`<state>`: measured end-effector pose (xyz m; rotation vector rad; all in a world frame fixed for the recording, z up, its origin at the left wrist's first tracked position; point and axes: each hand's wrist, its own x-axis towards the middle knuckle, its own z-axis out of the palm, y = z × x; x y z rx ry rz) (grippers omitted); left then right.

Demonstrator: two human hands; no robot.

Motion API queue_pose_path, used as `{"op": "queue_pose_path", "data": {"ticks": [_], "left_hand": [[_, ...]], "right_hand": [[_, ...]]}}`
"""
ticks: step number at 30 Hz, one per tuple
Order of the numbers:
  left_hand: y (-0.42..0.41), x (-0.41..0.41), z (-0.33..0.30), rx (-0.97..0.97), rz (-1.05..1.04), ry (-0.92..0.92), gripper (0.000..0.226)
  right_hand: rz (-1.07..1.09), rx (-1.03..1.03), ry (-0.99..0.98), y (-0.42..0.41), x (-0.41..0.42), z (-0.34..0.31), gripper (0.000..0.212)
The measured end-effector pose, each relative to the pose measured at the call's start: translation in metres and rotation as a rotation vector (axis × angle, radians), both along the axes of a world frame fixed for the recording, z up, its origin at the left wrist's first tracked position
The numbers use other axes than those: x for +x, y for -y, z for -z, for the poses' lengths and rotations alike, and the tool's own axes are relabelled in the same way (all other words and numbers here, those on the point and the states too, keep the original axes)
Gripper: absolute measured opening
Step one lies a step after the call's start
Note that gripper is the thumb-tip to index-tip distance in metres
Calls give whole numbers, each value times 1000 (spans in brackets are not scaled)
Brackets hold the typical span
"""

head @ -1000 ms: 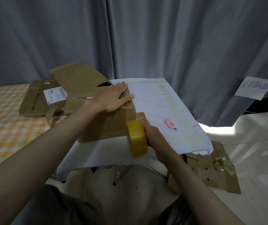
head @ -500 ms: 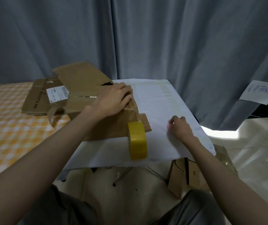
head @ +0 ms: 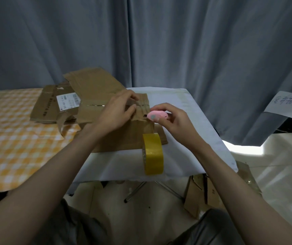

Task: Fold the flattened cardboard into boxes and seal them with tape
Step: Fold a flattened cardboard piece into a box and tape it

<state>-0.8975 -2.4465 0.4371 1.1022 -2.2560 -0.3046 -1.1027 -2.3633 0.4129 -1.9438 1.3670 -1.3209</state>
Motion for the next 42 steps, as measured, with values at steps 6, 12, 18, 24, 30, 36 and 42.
{"op": "queue_pose_path", "data": {"ticks": [6, 12, 18, 24, 30, 36, 42], "left_hand": [[-81, -4, 34, -99, -184, -229, 25], [-96, -24, 72, 268, -286, -228, 47], [-100, -20, 70, 384, -276, -281, 46], [-101, -21, 69, 404, -261, -286, 45], [-103, -22, 68, 422, -257, -288, 45], [-100, -24, 68, 448, -246, -378, 55], [-93, -25, 72, 437, -175, -455, 54]], "right_hand": [[-51, -114, -130, -2, -1, 4, 14], [-61, -173, -301, -4, -9, 6, 18], [-119, -185, -352, -3, -14, 7, 21], [-109, -189, -359, -1, -14, 11, 20], [-100, -185, -380, -1, -11, 9, 20], [-85, -154, -411, 1, -17, 10, 29], [-91, -135, -389, 1, -17, 8, 29]]}}
